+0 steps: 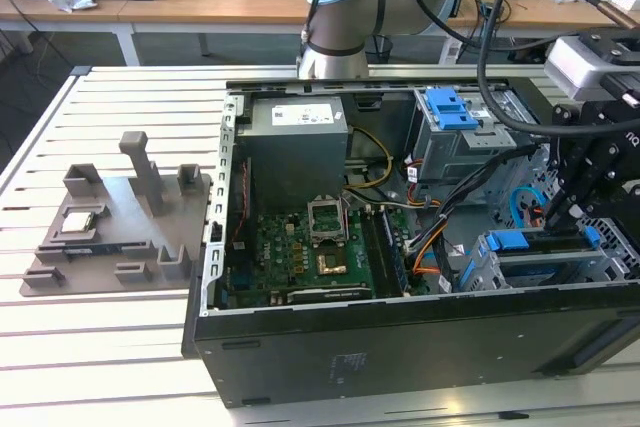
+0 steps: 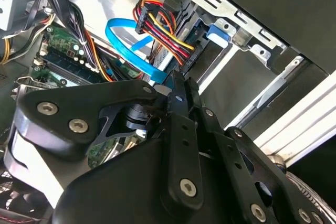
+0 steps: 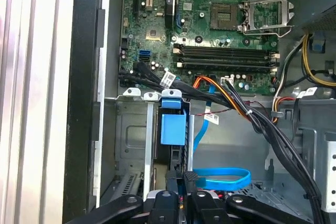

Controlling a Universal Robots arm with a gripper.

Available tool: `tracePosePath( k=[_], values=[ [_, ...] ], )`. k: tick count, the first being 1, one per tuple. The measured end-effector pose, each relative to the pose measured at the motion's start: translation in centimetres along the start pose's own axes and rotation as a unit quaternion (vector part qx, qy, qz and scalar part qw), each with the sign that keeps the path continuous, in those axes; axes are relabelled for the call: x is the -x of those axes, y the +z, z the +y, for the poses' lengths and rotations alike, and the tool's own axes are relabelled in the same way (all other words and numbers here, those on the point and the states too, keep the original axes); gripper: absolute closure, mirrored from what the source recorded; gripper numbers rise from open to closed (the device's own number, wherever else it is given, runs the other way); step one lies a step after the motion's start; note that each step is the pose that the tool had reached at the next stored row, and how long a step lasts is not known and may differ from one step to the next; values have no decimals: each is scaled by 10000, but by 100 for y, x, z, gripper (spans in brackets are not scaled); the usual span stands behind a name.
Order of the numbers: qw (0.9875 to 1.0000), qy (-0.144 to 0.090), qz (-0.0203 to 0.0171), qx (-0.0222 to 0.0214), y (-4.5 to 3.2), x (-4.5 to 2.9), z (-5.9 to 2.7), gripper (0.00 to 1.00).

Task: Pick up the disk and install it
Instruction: 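Insert the second disk wire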

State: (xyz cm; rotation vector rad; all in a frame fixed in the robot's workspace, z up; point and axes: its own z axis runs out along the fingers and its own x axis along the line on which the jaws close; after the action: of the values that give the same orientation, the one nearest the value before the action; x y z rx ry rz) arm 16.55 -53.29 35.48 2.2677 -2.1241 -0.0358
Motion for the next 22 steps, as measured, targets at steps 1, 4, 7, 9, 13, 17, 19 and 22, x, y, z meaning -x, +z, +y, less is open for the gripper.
tracePosePath(
  k=[1,4,7,9,13,17,19,22],
  values=[
    [10000,-4,1,0,7,0,0,84],
    [10000,-16,0,0,41,0,-1,84],
    [10000,-21,1,0,68,0,-3,84],
    [10000,-23,2,0,86,0,-3,84],
    [10000,-23,0,-1,111,1,3,84],
    [10000,-23,3,0,143,1,4,84],
    [10000,-23,2,0,146,1,4,84],
    [10000,-24,-1,0,149,1,4,84]
  ],
)
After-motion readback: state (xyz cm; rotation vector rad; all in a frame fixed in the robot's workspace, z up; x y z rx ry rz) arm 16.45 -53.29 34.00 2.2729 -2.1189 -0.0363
